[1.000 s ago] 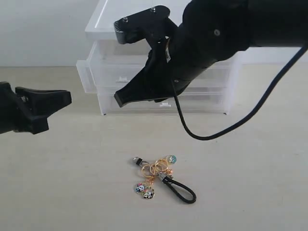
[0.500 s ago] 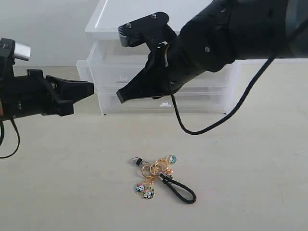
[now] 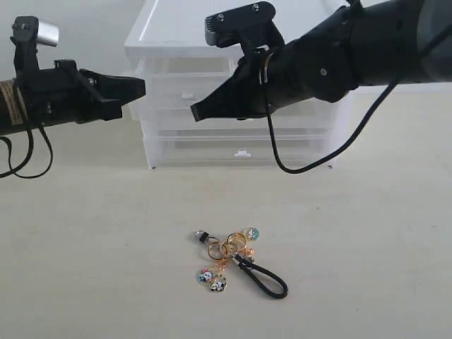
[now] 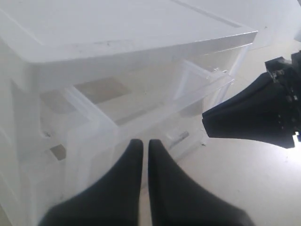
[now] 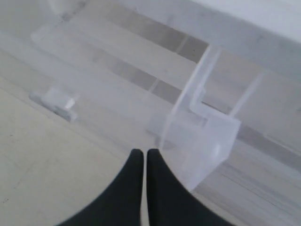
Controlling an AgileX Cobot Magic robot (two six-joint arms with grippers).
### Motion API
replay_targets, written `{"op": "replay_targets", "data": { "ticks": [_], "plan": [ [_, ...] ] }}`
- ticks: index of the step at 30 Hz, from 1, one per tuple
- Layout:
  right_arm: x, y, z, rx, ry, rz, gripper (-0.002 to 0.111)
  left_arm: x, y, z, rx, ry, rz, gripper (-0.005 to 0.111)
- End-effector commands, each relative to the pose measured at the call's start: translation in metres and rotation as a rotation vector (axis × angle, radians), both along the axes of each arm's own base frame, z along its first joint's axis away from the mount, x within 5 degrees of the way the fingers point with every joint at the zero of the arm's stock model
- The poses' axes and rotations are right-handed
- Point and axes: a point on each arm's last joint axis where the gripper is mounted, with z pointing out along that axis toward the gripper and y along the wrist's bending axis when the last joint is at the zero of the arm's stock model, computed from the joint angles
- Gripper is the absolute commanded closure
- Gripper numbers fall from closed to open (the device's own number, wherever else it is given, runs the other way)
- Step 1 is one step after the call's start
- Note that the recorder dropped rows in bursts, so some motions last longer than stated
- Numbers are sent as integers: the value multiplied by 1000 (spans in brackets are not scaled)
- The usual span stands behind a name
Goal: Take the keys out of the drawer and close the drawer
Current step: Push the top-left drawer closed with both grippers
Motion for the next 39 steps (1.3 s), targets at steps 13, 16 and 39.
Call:
{"op": "replay_targets", "data": {
  "ticks": [13,16,39],
  "plan": [
    [19,-3,-4,59,-98,7,108,28,-1,-9,22,32,25,103],
    [24,0,-5,58,-101,7,108,32,-1,-10,23,31,27,103],
    [53,-8,-10,65,-124,-36,108,54,-1,-9,45,15,49,103]
  ]
}}
